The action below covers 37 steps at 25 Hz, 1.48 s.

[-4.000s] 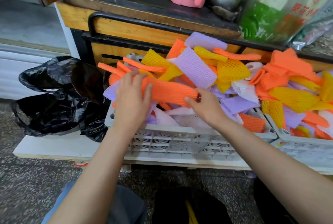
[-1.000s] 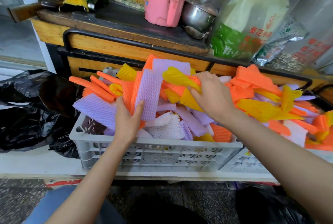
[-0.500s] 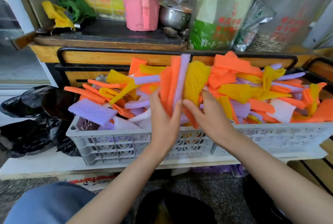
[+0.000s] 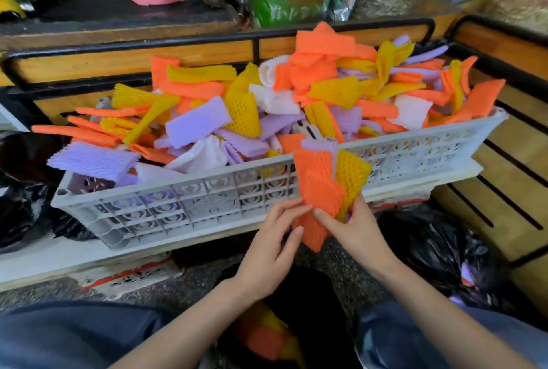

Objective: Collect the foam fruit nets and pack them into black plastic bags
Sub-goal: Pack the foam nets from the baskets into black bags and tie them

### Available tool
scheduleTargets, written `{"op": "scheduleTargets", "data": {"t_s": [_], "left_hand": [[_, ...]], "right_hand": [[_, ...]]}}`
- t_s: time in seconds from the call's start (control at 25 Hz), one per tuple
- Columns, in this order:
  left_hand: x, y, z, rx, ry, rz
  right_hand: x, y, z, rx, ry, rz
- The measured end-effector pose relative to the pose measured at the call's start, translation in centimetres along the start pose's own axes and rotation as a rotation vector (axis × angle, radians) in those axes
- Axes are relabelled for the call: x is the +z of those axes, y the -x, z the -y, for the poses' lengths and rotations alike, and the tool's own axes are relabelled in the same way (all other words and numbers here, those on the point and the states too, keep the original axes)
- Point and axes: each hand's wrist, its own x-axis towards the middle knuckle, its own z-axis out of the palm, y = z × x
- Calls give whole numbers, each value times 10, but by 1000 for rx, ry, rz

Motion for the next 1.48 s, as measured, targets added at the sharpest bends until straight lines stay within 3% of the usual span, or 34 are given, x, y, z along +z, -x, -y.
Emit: {"op": "scheduleTargets", "data": {"t_s": [0.12, 0.2, 0.32, 0.36, 0.48, 0.52, 0.64, 0.76, 0.84, 0.92, 1.0, 1.16, 1.28, 1.36, 1.48], "left_hand": [[-10, 42, 49, -152, -128, 101], [-25, 74, 86, -377, -349, 170], [-43, 111, 120, -737, -697, 415], [-45, 120, 127, -854, -640, 466], [-46, 129, 135, -1161, -55, 433], [-45, 131, 137, -1185, 3, 437], [-36, 138, 129, -1188, -170, 484], [-23, 144, 112, -1162, -232, 479], [-18, 147, 102, -1023, -359, 498], [-19, 145, 100, -929, -361, 402], [-24, 139, 104, -929, -238, 190], [-38, 122, 104, -950, -51, -177], [-43, 121, 109, -1011, 73, -257], [-41, 121, 109, -1018, 134, -254], [-39, 118, 106, -1013, 180, -254]], "right_hand": [[10, 17, -45, 126, 113, 35], [22, 33, -66, 208, 111, 77], [44, 57, -88, 311, 69, 197], [54, 65, -96, 337, 61, 242], [77, 87, -119, 417, 58, 386], [82, 92, -124, 450, 59, 424], [90, 98, -132, 514, 67, 449], [94, 93, -134, 532, 88, 342], [98, 86, -131, 521, 92, 245], [106, 78, -126, 484, 101, 152], [116, 73, -119, 440, 112, 133], [122, 78, -124, 355, 256, 396], [100, 60, -144, 328, 554, 395], [83, 40, -154, 372, 760, 287], [72, 20, -151, 404, 878, 101]]}}
